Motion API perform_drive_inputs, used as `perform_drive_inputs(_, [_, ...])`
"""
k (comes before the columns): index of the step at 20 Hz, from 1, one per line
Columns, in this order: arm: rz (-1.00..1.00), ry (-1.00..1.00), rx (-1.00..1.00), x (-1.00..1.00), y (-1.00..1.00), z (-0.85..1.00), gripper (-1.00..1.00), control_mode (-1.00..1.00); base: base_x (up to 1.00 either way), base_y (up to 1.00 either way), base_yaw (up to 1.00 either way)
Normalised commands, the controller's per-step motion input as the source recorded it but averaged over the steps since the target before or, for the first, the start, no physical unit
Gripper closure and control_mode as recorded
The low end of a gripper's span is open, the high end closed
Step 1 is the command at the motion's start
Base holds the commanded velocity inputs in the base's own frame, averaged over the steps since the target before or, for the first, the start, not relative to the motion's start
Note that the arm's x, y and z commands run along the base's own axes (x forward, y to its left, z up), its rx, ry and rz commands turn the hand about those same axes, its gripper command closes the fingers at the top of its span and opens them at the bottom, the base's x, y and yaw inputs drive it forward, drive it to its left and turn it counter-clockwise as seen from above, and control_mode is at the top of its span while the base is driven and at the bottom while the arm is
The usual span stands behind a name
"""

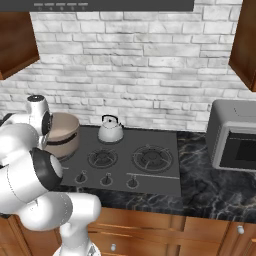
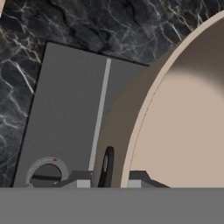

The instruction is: Pick the kettle from the cabinet and place it on a stove burner. Then pick the pot from the counter and place it on another stove burner. Finally, turn both burners on.

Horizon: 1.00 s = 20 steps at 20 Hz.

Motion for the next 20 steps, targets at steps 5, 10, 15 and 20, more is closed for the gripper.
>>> perform_drive_inputs(5, [0.0,0.0,-0.03,0.0,0.0,0.0,1.0,-1.0,0.0,0.0,0.0])
perform_drive_inputs(10, [0.0,0.0,-0.03,0.02,0.0,-0.05,1.0,-1.0,0.0,0.0,0.0])
perform_drive_inputs(15, [0.0,0.0,-0.04,0.06,0.0,-0.13,1.0,-1.0,0.0,0.0,0.0])
perform_drive_inputs(20, [0.0,0.0,-0.03,0.14,0.0,-0.15,1.0,-1.0,0.0,0.0,0.0])
